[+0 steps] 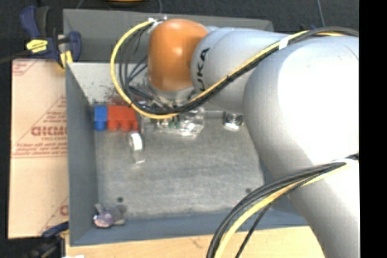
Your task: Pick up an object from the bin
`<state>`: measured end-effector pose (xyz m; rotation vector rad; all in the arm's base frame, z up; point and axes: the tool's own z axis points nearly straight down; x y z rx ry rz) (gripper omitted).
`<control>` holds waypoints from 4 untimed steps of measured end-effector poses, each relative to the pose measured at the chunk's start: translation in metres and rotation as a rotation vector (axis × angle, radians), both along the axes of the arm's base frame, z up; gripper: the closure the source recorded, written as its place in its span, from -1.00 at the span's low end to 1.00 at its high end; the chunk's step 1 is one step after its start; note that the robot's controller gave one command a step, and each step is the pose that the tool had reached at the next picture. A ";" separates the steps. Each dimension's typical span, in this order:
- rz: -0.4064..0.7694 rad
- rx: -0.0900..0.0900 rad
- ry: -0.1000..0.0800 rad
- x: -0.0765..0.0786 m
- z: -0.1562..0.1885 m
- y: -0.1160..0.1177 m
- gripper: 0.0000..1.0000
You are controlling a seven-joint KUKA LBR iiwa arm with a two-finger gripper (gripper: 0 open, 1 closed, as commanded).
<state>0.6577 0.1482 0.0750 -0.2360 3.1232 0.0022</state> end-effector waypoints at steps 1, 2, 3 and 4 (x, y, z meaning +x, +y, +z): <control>-0.001 0.001 0.002 -0.001 -0.001 0.000 -1.00; 0.186 -0.001 -0.004 -0.009 -0.001 0.044 -1.00; 0.182 0.002 -0.002 -0.009 -0.001 0.045 1.00; 0.143 0.003 -0.005 0.000 0.145 0.087 1.00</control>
Offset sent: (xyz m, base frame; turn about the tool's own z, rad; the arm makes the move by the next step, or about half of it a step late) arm 0.0000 0.0000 0.0000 0.0000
